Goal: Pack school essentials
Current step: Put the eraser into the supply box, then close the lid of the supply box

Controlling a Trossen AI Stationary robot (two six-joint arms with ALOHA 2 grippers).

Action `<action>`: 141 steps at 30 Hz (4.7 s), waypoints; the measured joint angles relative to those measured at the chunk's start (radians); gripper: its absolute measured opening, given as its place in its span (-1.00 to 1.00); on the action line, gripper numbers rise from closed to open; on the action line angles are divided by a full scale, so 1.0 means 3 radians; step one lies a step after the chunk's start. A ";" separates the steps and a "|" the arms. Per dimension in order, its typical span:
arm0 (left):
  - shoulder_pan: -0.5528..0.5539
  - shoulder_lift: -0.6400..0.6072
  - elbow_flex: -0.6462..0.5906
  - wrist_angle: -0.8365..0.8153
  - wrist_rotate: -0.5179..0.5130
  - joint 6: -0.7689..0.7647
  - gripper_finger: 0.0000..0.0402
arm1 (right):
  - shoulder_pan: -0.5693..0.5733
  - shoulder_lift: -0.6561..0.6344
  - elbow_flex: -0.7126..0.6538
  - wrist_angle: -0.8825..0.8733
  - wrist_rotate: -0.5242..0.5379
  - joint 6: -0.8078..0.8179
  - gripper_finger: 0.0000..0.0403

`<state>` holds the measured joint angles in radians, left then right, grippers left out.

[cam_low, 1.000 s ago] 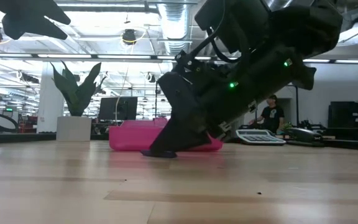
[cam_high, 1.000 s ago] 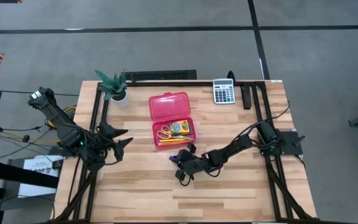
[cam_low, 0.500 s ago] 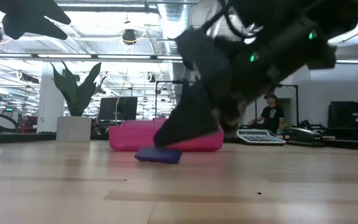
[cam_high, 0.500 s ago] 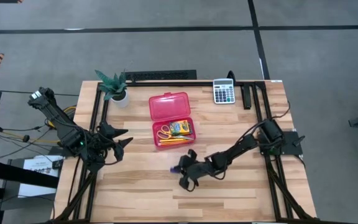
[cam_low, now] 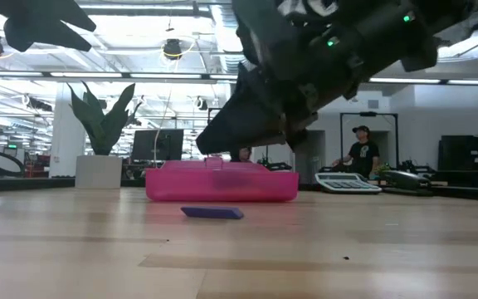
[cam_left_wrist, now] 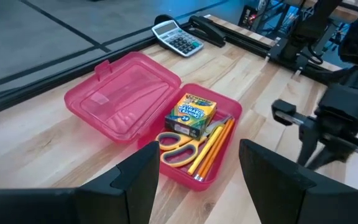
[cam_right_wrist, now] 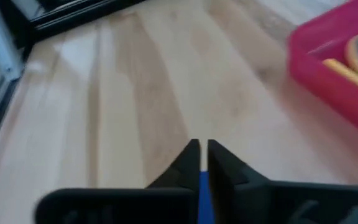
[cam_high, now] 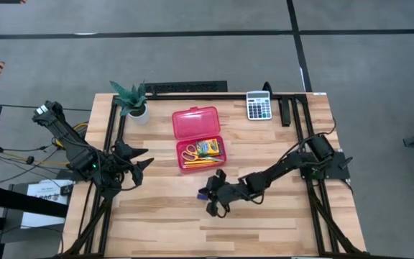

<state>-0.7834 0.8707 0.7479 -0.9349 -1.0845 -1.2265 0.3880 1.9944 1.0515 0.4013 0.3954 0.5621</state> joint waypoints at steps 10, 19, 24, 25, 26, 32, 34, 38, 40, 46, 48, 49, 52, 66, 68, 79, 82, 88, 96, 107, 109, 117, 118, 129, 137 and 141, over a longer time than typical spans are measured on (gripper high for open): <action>0.0000 0.0156 0.0000 0.0025 0.0072 -0.0043 0.04 | 0.0080 0.0085 -0.0002 -0.0002 0.0202 -0.0333 -0.06; -0.0001 0.0454 0.0000 0.0088 0.0144 -0.0345 0.04 | 0.0085 0.0520 0.0041 0.0537 0.0330 -0.0333 0.13; -0.0003 0.0464 0.0000 0.0106 0.0148 -0.0351 0.04 | 0.0142 0.0869 0.0080 0.0906 0.0482 -0.0212 0.09; -0.0001 0.0465 0.0000 0.0107 0.0151 -0.0353 0.04 | 0.0162 0.0951 0.0087 0.0946 0.0556 -0.0156 0.08; 0.0000 0.0463 0.0000 0.0114 0.0151 -0.0353 0.04 | 0.0185 0.1015 0.0090 0.0956 0.0631 -0.0123 0.08; 0.0000 0.0464 0.0000 0.0120 0.0136 -0.0407 0.04 | 0.0341 0.1190 0.0117 0.1016 0.0982 0.0021 0.01; 0.0000 0.0464 0.0000 0.0119 0.0131 -0.0436 0.04 | 0.0389 0.1191 0.0112 0.0967 0.1087 -0.0006 -0.09; 0.0000 0.0464 0.0000 0.0120 0.0136 -0.0452 0.04 | 0.0423 0.1184 0.0104 0.0907 0.1124 -0.0043 -0.38; 0.0000 0.0464 0.0000 0.0120 0.0136 -0.0489 0.04 | 0.0422 0.1159 0.0096 0.0884 0.1079 0.0064 -0.52; 0.0000 0.0464 0.0000 0.0120 0.0167 -0.0494 0.04 | 0.0414 0.1101 0.0105 0.0772 0.1039 0.0216 -0.69; 0.0000 0.0464 0.0000 0.0120 0.0167 -0.0495 0.04 | 0.0401 0.1051 0.0106 0.0706 0.1002 0.0269 -0.70; 0.0000 0.0464 0.0000 0.0119 0.0166 -0.0494 0.04 | 0.0391 0.1036 0.0106 0.0690 0.0977 0.0288 -0.70; 0.0000 0.0464 0.0000 0.0118 0.0166 -0.0494 0.04 | 0.0351 0.0957 0.0098 0.0637 0.0925 0.0294 -0.70; 0.0000 0.0464 0.0000 0.0117 0.0025 -0.0429 0.04 | 0.0018 0.0272 0.0084 0.0380 0.0721 -0.0650 -0.72; 0.0000 0.0464 0.0000 0.0116 -0.0012 -0.0429 0.04 | -0.0054 0.0209 0.0081 0.0351 0.0691 -0.0798 -0.72; 0.0000 0.0464 0.0000 0.0117 -0.0067 -0.0428 0.04 | -0.0721 0.0077 0.0089 0.0372 0.0043 -0.1336 -0.72; 0.0000 0.0464 0.0000 0.0117 -0.0070 -0.0428 0.04 | -0.0892 0.0077 0.0089 0.0374 -0.0136 -0.1404 -0.72; 0.0000 0.0464 0.0000 0.0091 -0.0092 -0.0426 0.04 | -0.1135 0.0077 0.0094 0.0379 -0.0396 -0.1603 -0.72; 0.0000 0.0464 0.0000 0.0082 -0.0100 -0.0389 0.04 | -0.1260 0.0074 0.0095 0.0381 -0.0638 -0.1649 -0.72; 0.0000 0.0464 0.0000 0.0082 -0.0101 -0.0388 0.04 | -0.1255 0.0073 0.0095 0.0327 -0.0655 -0.1789 -0.64; 0.0000 0.0464 0.0000 0.0082 -0.0100 -0.0388 0.04 | -0.1256 0.0073 0.0095 0.0325 -0.0655 -0.1789 -0.56; -0.0001 0.0464 0.0000 0.0082 -0.0101 -0.0388 0.04 | -0.1256 0.0073 0.0098 0.0241 -0.0654 -0.1789 -0.26; 0.0000 0.0464 0.0000 0.0082 -0.0100 -0.0388 0.04 | -0.1256 0.0073 0.0098 0.0241 -0.0654 -0.1788 -0.23; 0.0000 0.0405 0.0068 0.0186 0.0002 -0.0390 0.04 | -0.1242 -0.0623 0.0102 0.0055 -0.0701 -0.1498 -0.18; -0.0001 0.0173 0.0774 0.0201 -0.0013 0.0580 0.04 | -0.1232 -0.1886 0.0100 -0.0867 -0.0704 -0.1546 -0.24; -0.0001 0.0056 0.1175 0.0203 -0.0085 0.1171 0.04 | -0.1240 -0.2457 0.0100 -0.1378 -0.0701 -0.1549 -0.27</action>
<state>-0.7837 0.8876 1.1003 -0.8740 -1.1099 -0.8752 0.0161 1.2572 1.0817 -0.0120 0.1850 0.0973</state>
